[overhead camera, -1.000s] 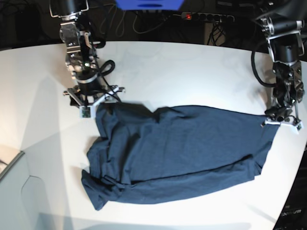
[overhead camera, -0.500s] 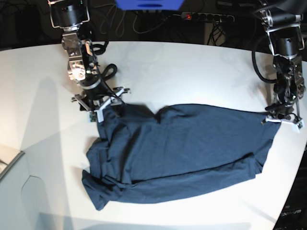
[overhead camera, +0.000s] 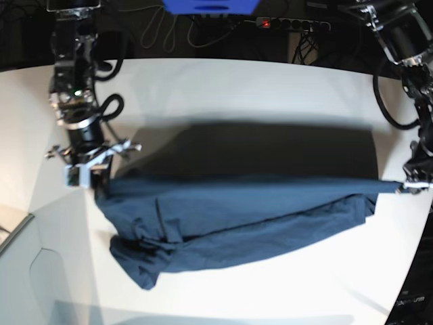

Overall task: Layout the t-shirt on the table in an organized manner, then fold the t-shirt properly
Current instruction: 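Lift the shirt with both grippers and lay it flat on the table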

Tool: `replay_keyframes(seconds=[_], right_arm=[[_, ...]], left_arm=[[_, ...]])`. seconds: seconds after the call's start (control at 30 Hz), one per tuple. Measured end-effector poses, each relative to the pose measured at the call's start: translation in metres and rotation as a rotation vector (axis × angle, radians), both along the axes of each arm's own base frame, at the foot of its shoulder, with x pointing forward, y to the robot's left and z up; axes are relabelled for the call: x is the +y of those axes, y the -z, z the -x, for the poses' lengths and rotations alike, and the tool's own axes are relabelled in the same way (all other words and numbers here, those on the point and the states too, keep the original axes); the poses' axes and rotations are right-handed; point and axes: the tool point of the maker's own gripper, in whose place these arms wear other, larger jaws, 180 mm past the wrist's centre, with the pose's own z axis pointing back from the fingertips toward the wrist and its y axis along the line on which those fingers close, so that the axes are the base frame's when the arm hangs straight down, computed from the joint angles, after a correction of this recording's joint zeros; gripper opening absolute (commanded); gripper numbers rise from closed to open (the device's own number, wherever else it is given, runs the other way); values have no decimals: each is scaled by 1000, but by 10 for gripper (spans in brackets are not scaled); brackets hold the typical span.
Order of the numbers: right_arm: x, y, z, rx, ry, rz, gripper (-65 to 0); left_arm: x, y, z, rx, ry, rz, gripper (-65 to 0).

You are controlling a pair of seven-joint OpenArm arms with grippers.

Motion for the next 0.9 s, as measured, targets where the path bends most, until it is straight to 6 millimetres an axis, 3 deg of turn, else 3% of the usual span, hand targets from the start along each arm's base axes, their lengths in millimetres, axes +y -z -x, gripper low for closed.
replay_keyframes(seconds=[0.1, 0.27, 0.37, 0.47, 0.63, 0.8, 0.9], right_arm=[[-8, -54, 7, -141, 20, 23, -650], [-3, -93, 17, -228, 25, 25, -650], [-3, -97, 15, -239, 24, 28, -650], [-4, -94, 8, -228, 28, 25, -650], [-5, -108, -30, -294, 32, 4, -650], [-8, -97, -71, -266, 43, -22, -650], [-10, -103, -100, -255, 51, -38, -650]], left_arm=[[3, -44, 6, -84, -17, -23, -650], [-2, -87, 22, -162, -35, -66, -650], [-11, -100, 19, -192, 21, -110, -650], [-12, -100, 17, -193, 24, -107, -650], [-27, -97, -23, -210, 82, -52, -650], [-41, -88, -66, -196, 124, 29, -650], [-58, -98, -98, -212, 174, 71, -650]])
